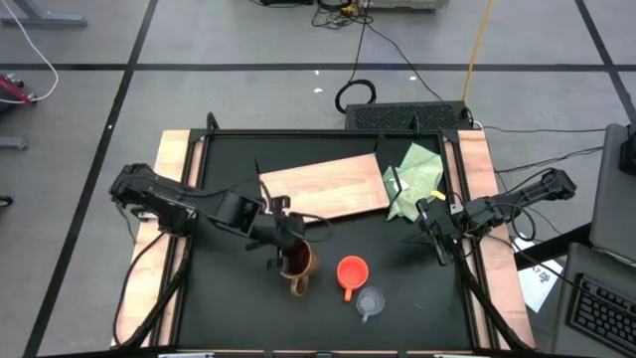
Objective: Stack small to large cups/mugs on shelf
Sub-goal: Put the dark green mug on the shelf
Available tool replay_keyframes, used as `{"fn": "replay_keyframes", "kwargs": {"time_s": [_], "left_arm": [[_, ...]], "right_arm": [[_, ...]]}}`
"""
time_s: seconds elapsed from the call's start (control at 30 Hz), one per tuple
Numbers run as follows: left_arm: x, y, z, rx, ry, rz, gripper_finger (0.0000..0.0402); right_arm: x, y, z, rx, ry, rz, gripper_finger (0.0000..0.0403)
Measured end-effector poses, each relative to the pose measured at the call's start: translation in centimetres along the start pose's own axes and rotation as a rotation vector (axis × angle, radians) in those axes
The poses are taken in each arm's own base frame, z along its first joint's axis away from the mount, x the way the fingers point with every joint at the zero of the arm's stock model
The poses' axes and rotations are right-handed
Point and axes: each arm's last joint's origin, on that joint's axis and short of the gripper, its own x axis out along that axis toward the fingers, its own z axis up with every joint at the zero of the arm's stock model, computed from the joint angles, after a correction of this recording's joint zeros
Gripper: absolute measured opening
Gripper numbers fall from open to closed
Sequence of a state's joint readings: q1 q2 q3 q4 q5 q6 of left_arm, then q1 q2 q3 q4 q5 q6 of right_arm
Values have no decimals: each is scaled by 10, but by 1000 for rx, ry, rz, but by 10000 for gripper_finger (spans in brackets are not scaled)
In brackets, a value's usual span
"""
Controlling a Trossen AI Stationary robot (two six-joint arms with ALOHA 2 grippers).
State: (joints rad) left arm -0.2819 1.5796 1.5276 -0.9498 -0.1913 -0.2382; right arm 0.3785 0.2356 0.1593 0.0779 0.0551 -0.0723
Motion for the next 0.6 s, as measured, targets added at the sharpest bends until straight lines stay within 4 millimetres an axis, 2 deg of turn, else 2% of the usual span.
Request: {"fn": "replay_keyframes", "kwargs": {"time_s": [0.23, 0.4, 0.6], "left_arm": [[-14, 15, 2, -47, -64, 81, 30], [-16, 25, 2, -28, -57, 116, 30], [-25, 51, 2, -89, -58, 169, 30]], "right_arm": [[0, 0, 0, 0, 0, 0, 0], [0, 0, 0, 0, 1, 0, 0], [0, 0, 0, 0, 0, 0, 0]]}}
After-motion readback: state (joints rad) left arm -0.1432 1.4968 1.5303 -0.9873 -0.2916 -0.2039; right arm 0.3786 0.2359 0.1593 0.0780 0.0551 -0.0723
